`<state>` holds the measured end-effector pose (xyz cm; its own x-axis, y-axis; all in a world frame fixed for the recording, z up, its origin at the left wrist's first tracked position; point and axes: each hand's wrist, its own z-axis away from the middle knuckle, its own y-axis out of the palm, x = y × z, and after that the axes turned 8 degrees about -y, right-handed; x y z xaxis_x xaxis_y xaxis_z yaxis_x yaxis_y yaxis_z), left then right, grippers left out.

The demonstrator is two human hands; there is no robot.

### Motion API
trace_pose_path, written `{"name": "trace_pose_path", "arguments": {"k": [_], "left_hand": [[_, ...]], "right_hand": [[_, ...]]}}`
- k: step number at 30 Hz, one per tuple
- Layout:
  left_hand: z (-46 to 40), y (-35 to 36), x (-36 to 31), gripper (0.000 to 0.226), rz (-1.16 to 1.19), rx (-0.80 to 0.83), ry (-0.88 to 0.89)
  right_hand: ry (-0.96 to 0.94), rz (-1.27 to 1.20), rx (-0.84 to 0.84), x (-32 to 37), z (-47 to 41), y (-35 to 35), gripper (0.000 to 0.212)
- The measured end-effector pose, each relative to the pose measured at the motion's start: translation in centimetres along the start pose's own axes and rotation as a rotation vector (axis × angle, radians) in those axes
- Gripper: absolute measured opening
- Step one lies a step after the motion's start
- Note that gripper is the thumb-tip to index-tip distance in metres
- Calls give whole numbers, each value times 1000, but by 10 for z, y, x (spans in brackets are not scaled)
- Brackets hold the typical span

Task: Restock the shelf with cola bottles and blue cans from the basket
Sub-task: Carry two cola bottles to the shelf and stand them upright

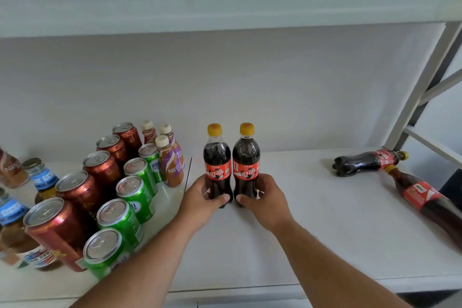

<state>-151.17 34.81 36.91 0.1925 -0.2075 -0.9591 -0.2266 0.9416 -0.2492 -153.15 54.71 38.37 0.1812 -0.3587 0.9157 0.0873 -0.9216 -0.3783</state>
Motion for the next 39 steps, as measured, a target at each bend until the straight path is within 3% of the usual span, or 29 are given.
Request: {"name": "trace_pose_path", "arguments": {"k": [5,31,34,36,39], "left_hand": [[-3,4,9,50,-8,-83,-25],[-68,4,-14,48,-180,-92,-34],[-63,4,-17,52,-250,-83,-58],[-56,2,-19,67,-259,-73,-82],[-40,-1,-21,82,-326,-97,-133]], "right_hand": [[-13,80,4,-7,0,4,37],[96,158,16,13,-66,13,45],[140,190,61,14,-60,10,61],[168,212,76,14,-54,6,75],[190,271,107,17,-45,-2,77]]}}
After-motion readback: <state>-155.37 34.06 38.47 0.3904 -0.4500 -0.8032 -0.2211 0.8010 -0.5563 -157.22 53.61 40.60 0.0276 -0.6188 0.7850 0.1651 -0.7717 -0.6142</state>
